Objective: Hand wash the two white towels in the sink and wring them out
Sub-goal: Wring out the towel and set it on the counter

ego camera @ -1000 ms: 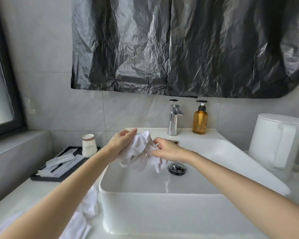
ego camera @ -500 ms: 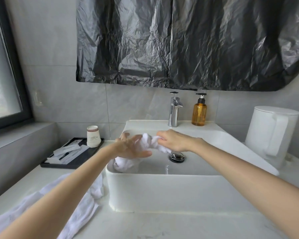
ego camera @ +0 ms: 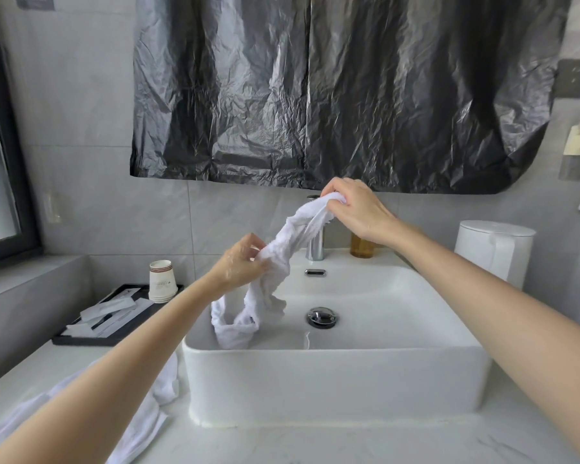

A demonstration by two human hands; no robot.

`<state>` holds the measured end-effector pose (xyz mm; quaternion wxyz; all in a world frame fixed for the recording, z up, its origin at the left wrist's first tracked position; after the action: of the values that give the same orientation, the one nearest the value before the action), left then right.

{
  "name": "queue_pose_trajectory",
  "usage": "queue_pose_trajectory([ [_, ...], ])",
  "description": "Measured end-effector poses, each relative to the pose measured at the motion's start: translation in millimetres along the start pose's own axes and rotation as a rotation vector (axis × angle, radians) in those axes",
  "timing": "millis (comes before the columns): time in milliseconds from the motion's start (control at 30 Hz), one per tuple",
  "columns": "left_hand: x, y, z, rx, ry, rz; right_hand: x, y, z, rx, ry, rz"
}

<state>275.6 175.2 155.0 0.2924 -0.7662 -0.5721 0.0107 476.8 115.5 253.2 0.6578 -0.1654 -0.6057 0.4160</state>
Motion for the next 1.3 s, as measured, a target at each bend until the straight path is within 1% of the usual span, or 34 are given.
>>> queue_pose_trajectory([
  [100, 3.4, 6.8, 7.2, -0.142, -0.147, 0.049, -8.1, -14.7, -3.5, -0.052, -0.014, -0.136],
  [167, 1.7, 13.4, 6.1, -0.150, -0.181, 0.051, -12.5, -21.2, -3.3, -0.088, -0.053, -0.193],
  [267, -7.8, 27.1, -19.9, -0.096, -0.090, 0.096, -14.4, -25.7, -0.8, -0.116, -0.127, -0.230],
  [333, -11.2, 41.2, -37.1, -0.143, -0.013, 0.175, -15.5, -29.7, 6.1, -0.091, -0.192, -0.262],
  [400, -14.4, 59.6, -49.3, -0.175, 0.028, 0.252, -17.1, -32.5, 12.8, -0.054, -0.246, -0.289],
  [500, -11.4, 83.4, -42.5, -0.096, 0.030, 0.222, -17.6, -38.2, 7.3, 0.007, -0.216, -0.355],
  [567, -11.2, 92.1, -26.4, -0.023, -0.014, 0.196, -18.9, -44.0, -6.6, 0.035, -0.169, -0.397],
  [633, -10.7, 93.9, -12.5, -0.029, -0.042, 0.191, -22.4, -46.2, -27.5, 0.035, -0.099, -0.397],
  [700, -7.1, 85.5, -9.9, 0.031, 0.009, 0.154, -30.4, -43.3, -52.4, 0.020, -0.011, -0.362],
  [767, -2.9, 70.0, -14.7, 0.058, 0.043, 0.061, -41.9, -35.3, -75.5, 0.015, 0.082, -0.295],
  [867, 2.3, 47.8, -25.6, -0.078, 0.071, -0.050, -59.7, -8.5, -104.2, 0.034, 0.304, -0.117],
  [900, 3.0, 43.9, -32.0, -0.117, 0.087, -0.057, -65.7, 3.2, -109.1, 0.046, 0.365, -0.049],
  [967, 5.6, 41.0, -45.2, -0.176, 0.099, -0.055, -74.7, 27.9, -113.9, 0.090, 0.422, 0.096],
  [1000, 7.3, 40.1, -51.7, -0.193, 0.103, -0.060, -77.2, 39.4, -111.5, 0.131, 0.416, 0.179],
  [1067, 13.5, 40.8, -63.5, -0.191, 0.126, -0.060, -77.3, 54.4, -92.2, 0.255, 0.325, 0.323],
  [1133, 17.3, 46.9, -76.2, -0.103, 0.178, -0.036, -72.7, 60.2, -63.4, 0.408, 0.227, 0.408],
  [1233, 19.1, 57.5, -93.8, 0.102, 0.283, 0.013, -62.9, 54.9, -26.6, 0.511, 0.182, 0.464],
  [1300, 19.0, 51.3, -102.5, 0.174, 0.345, 0.005, -52.8, 44.6, -16.6, 0.507, 0.170, 0.433],
])
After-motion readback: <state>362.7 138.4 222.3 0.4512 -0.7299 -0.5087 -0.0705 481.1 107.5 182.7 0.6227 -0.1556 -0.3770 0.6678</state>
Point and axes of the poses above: each hand's wrist, its own x-axis towards the middle knuckle, its own y-axis out of the palm, z = x × y, the point moved 6 cm from there along x, towards the middle knuckle, and after that the axes turned 5 degrees about -x, right-handed, at the moved point
